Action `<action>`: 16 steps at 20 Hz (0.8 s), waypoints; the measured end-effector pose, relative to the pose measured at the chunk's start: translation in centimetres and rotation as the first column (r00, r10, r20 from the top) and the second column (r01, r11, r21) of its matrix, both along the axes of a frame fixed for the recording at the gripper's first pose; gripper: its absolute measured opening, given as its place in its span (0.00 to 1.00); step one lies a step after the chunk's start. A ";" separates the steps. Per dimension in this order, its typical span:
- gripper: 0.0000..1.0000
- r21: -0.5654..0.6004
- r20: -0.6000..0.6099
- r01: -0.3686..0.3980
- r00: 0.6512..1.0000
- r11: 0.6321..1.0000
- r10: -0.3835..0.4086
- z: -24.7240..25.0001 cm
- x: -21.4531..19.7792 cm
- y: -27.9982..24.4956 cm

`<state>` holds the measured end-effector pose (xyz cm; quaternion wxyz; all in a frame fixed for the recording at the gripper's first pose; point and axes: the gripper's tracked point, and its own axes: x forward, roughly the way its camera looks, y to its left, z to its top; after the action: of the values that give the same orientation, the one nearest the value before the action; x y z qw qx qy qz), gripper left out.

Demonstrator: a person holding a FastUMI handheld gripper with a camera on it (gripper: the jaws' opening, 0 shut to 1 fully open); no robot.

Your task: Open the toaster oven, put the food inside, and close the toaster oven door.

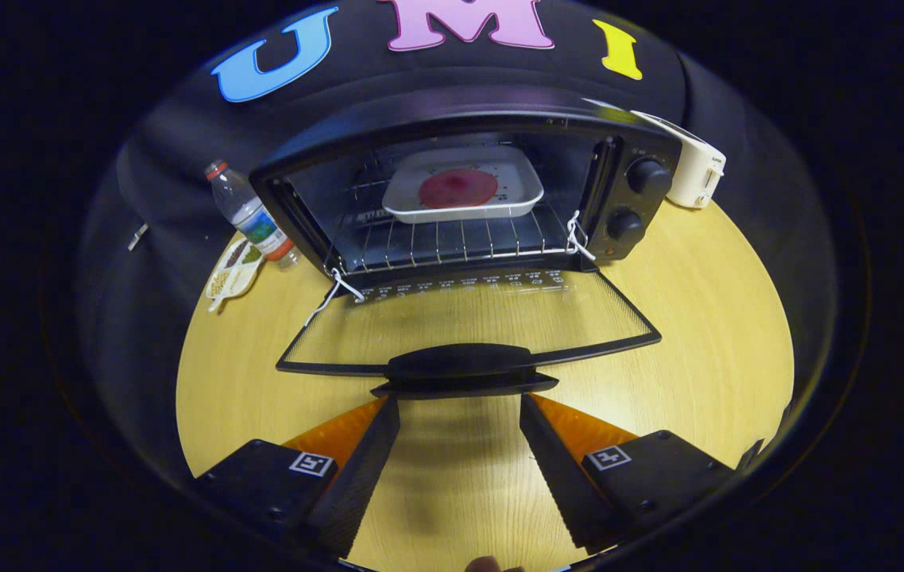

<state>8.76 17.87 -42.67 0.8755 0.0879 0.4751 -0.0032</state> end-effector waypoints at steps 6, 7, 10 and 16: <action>0.99 -0.050 0.192 -0.019 0.981 0.999 0.029 6.3 2.7 -0.6; 0.99 -0.059 0.229 -0.027 0.973 0.998 0.040 7.8 3.5 -0.6; 0.99 -0.077 0.351 -0.038 0.934 0.996 0.062 12.3 5.4 -0.8; 0.99 -0.057 0.218 -0.095 0.970 0.994 0.105 7.6 1.5 -0.6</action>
<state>10.21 17.31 -35.09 0.9236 0.0435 0.3788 0.0399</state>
